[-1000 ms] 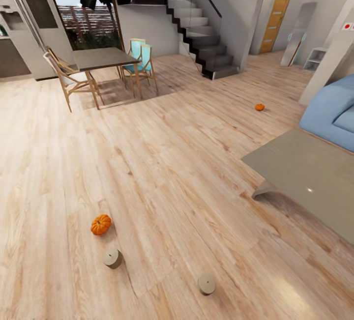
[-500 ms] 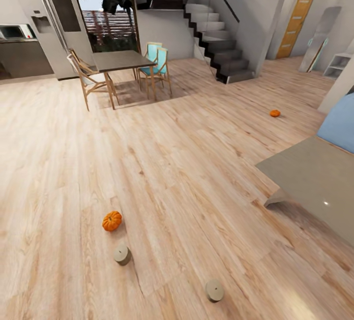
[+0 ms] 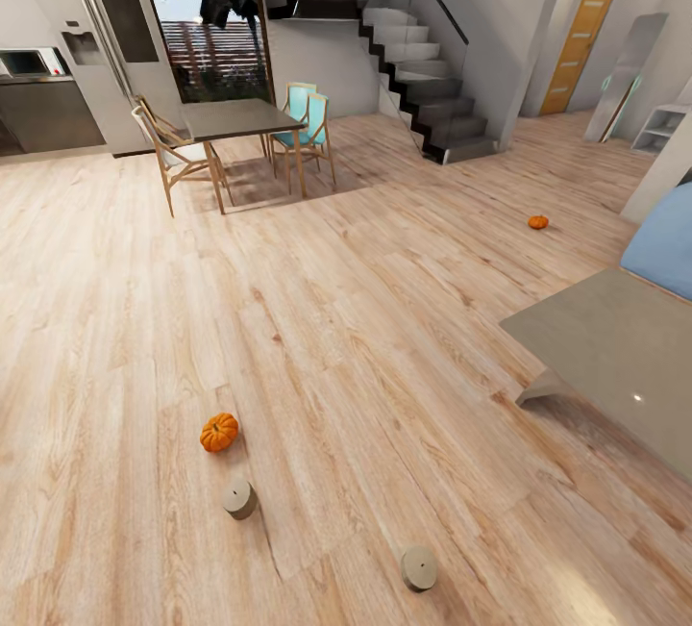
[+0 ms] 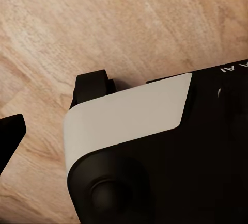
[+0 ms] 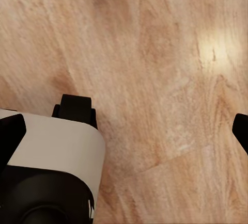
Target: Place each of the two pumpkins and all three candles from the living room inside a cabinet in the living room (use any cabinet), then make sure every cabinet is closed, and position the cauldron so it is next to a table in the living room.
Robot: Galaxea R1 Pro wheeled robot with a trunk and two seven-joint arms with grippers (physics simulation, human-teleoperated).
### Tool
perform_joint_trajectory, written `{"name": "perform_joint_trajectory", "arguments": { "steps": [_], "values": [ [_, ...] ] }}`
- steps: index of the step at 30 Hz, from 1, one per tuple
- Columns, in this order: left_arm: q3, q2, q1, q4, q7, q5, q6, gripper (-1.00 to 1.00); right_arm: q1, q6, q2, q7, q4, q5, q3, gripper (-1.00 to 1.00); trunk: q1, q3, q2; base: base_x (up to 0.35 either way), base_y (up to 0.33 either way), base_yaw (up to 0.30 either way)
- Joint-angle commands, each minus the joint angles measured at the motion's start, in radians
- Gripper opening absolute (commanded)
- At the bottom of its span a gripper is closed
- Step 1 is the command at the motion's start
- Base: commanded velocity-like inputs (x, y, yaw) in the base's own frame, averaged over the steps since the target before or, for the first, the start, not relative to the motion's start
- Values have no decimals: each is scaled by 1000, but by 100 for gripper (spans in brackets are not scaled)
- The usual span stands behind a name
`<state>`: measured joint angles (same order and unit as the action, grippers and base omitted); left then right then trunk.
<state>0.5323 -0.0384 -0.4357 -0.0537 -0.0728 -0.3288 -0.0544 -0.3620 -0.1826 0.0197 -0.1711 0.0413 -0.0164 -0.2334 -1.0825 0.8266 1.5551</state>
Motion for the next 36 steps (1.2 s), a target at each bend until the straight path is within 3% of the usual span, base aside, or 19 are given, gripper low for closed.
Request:
{"name": "perform_joint_trajectory", "arguments": {
  "steps": [1,36],
  "values": [
    [0,0,1,0,0,0,0,100,0,0,-2,-1,1,-3,1,100,0,-1,0,0,0,-37],
    [0,1,29,2,-13,0,23,100,0,-3,2,-2,2,-5,2,100,0,-55,0,0,0,-3]
  ]
}}
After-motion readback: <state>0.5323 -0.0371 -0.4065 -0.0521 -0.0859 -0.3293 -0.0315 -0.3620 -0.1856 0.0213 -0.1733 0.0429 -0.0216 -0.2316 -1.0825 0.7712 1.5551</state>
